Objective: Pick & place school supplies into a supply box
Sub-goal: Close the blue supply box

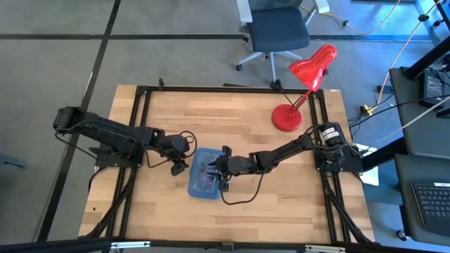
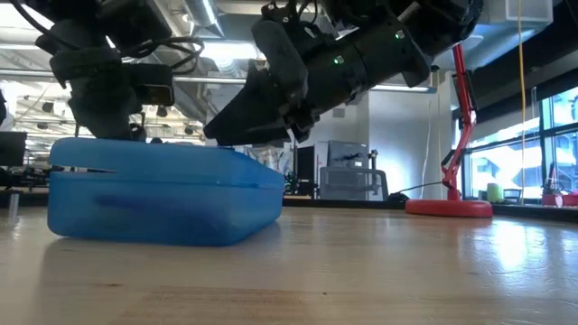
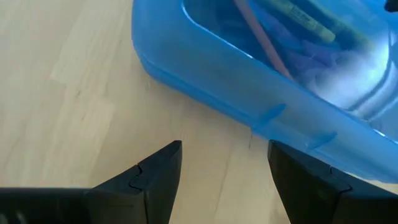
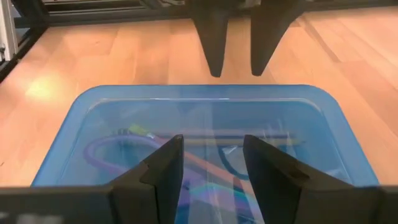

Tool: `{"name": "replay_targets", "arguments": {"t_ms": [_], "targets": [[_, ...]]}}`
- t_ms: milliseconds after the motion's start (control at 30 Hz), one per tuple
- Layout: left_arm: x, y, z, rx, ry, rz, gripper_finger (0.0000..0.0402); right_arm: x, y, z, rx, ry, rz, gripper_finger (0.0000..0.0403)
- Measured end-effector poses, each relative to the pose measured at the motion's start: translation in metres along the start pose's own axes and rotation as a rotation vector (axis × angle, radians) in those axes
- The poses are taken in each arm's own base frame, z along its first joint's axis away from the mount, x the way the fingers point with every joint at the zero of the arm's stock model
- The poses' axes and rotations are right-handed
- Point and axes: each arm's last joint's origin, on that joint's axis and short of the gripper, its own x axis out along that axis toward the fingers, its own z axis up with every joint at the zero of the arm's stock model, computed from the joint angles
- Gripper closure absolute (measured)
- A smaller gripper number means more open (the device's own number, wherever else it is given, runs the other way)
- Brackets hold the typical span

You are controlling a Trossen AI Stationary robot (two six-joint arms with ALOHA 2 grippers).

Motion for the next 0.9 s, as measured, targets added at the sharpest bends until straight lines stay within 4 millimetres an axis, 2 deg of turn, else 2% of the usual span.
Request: {"name": "replay_targets", "arguments": {"t_ms": [233,633,900], "targets": [[0.008,-0.002,-0.003,-0.041,0.039,0.01,0.0173,0.003,0.0,-0.003,0.0,0.002,-0.001,0.0231],[0.035,-0.019,-0.009,-0.085,0.074,-0.026,0.0169,0.011,0.0,-0.017,-0.013,0.042,0.001,0.0231],[0.04,-0.022,-0.01,-0.079,0.074,-0.034,0.0169,0.011,0.0,-0.017,-0.039,0.049,0.002,0.0231]]}}
